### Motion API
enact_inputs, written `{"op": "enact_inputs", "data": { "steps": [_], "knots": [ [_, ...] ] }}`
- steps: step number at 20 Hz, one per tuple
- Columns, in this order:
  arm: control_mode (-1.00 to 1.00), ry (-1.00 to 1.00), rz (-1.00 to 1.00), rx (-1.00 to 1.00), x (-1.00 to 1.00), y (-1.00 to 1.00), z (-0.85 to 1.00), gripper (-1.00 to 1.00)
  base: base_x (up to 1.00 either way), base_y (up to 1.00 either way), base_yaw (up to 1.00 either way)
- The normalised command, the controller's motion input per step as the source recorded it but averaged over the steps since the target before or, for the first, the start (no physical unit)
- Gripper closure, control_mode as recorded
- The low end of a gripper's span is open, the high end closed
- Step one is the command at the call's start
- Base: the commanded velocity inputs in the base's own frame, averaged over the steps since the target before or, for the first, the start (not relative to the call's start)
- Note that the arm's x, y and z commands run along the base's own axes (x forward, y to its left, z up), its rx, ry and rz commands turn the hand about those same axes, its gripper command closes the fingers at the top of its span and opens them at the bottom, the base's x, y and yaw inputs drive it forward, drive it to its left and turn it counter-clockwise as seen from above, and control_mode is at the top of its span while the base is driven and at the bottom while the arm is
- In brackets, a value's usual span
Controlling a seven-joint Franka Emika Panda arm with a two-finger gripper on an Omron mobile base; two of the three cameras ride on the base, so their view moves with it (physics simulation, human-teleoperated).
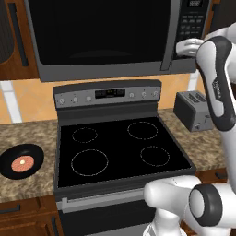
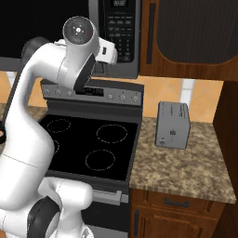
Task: Open the microwave, place the bowl with waffle inside the microwave, then close the microwave door and turn it on.
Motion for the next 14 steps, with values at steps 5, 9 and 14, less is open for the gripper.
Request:
{"op": "enact_inputs", "data": {
  "steps": [5,9,14],
  "knots": [
    [-1.0,0.0,-0.13,-0.1,0.0,0.07,0.15,-1.0,0.0,0.0,0.0],
    [-1.0,0.0,-0.19,-0.02,0.01,0.19,0.04,-1.0,0.0,0.0,0.0],
    [-1.0,0.0,-0.18,0.0,0.14,0.27,0.0,-1.0,0.0,0.0,0.0]
  ]
}}
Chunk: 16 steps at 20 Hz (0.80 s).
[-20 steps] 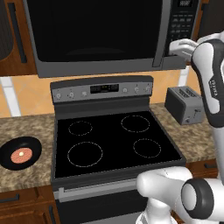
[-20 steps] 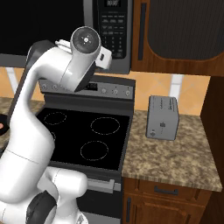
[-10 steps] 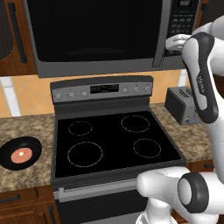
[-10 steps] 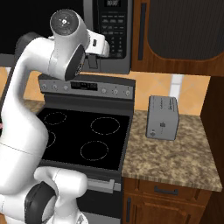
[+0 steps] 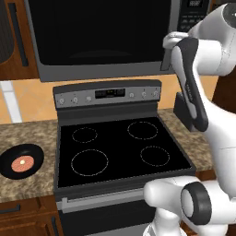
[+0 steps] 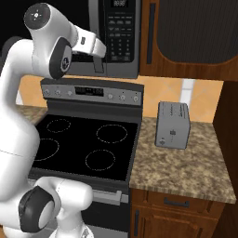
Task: Open the microwave, place the bowl with waffle inside the microwave, then close the microwave door and turn it on.
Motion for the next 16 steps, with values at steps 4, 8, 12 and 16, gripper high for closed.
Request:
{"op": "enact_inputs", "data": {
  "steps": [4,8,12,16],
  "knots": [
    [-1.0,0.0,-0.15,0.0,0.33,0.11,0.0,-1.0,0.0,0.0,0.0],
    [-1.0,0.0,-0.06,0.0,0.47,0.0,0.0,-1.0,0.0,0.0,0.0],
    [-1.0,0.0,0.0,0.0,0.47,0.0,0.0,-1.0,0.0,0.0,0.0],
    [-1.0,0.0,0.02,0.0,0.51,0.0,0.0,-1.0,0.0,0.0,0.0]
  ]
}}
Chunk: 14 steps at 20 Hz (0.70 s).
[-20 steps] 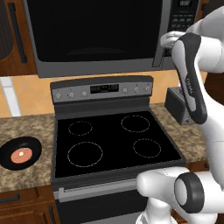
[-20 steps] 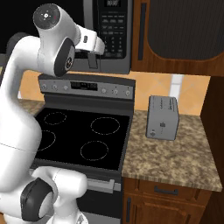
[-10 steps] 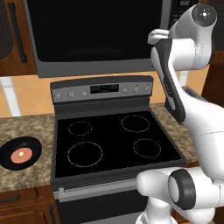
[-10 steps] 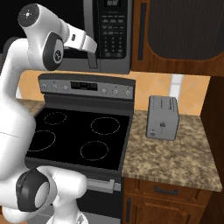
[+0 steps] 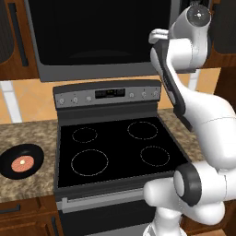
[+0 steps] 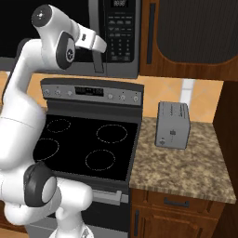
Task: Open the microwave, place the bowl with waffle inside the microwave, then close the microwave door and turn it on.
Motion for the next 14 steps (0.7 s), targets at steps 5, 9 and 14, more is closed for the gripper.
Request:
{"op": "enact_inputs", "data": {
  "steps": [5,9,14],
  "knots": [
    [-1.0,0.0,0.0,0.0,0.36,0.0,0.0,-1.0,0.0,0.0,0.0],
    [-1.0,0.0,0.0,0.0,0.35,-0.04,0.0,-1.0,0.0,0.0,0.0],
    [-1.0,0.0,0.0,0.0,0.21,-0.2,0.0,-1.0,0.0,0.0,0.0]
  ]
}}
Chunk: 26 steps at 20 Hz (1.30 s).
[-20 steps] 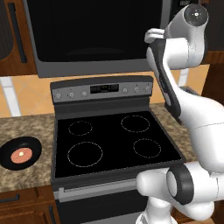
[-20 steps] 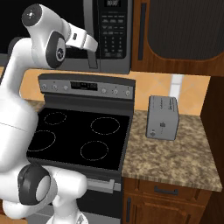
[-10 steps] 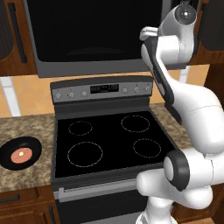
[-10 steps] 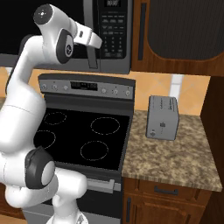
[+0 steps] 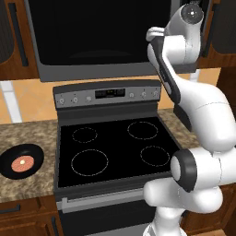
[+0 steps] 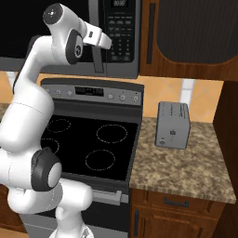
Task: Open the microwave, place the bowl with waffle inside the microwave, then close the microwave door and turn it on.
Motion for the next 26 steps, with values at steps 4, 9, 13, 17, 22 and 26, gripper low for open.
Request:
{"op": "enact_inputs", "data": {
  "steps": [4,9,13,17,22,26],
  "knots": [
    [-1.0,0.0,0.0,0.0,0.25,-0.14,0.0,-1.0,0.0,0.0,0.0],
    [-1.0,-0.01,0.01,0.01,0.29,0.0,-0.01,-1.0,0.0,0.0,0.0],
    [-1.0,-0.07,0.06,0.1,0.39,-0.03,-0.05,-1.0,0.0,0.0,0.0],
    [-1.0,-0.03,0.05,0.05,0.39,0.0,-0.1,1.0,0.0,0.0,0.0],
    [-1.0,0.01,0.0,0.0,0.33,0.0,-0.01,1.0,0.0,0.0,0.0],
    [-1.0,0.0,0.0,0.0,-0.03,-0.04,0.0,1.0,0.0,0.0,0.0]
  ]
}}
